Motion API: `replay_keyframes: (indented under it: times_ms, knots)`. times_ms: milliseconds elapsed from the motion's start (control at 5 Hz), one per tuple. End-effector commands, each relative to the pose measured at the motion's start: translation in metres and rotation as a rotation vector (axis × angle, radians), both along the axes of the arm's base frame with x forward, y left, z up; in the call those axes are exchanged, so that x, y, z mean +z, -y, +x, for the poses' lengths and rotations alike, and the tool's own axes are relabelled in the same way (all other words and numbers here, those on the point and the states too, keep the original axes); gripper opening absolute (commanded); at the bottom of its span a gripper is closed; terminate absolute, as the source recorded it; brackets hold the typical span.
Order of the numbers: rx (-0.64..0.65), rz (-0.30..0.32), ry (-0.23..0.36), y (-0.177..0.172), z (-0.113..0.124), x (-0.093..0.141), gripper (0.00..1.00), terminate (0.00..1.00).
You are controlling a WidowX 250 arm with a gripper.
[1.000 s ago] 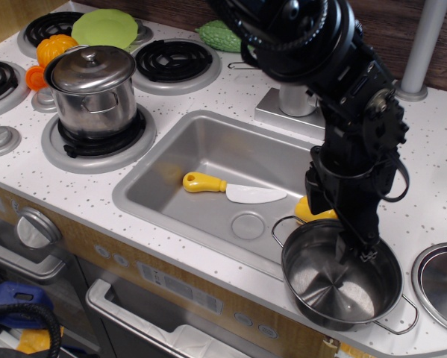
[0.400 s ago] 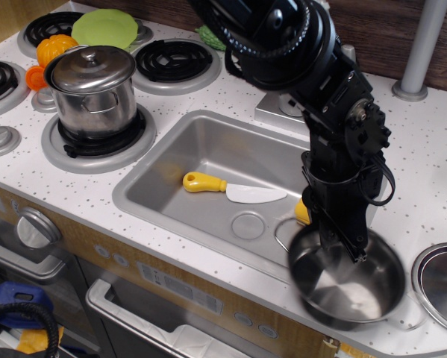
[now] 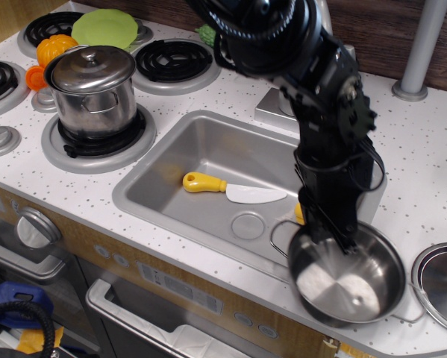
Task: Put pan in sink
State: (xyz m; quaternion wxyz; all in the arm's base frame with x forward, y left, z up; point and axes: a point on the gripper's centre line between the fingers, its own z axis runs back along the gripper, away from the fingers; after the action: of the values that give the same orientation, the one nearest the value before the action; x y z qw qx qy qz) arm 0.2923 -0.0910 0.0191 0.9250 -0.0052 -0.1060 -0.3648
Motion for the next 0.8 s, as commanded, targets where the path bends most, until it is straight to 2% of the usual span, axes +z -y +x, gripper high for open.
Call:
replay_keyframes:
  times_ms: [0, 200, 400, 600]
  knots:
    - [-0.089, 0.039, 0.013, -0.04, 0.017, 0.042, 0.0, 0.0]
    - [-0.214, 0.086, 0.019, -0.086, 0.044, 0.05, 0.0, 0.0]
    - [-0.301, 0.106, 0.066, -0.12, 0.061, 0.039, 0.0, 0.0]
    - [-0.333, 0.097, 0.119, -0.131, 0.065, 0.021, 0.0, 0.0]
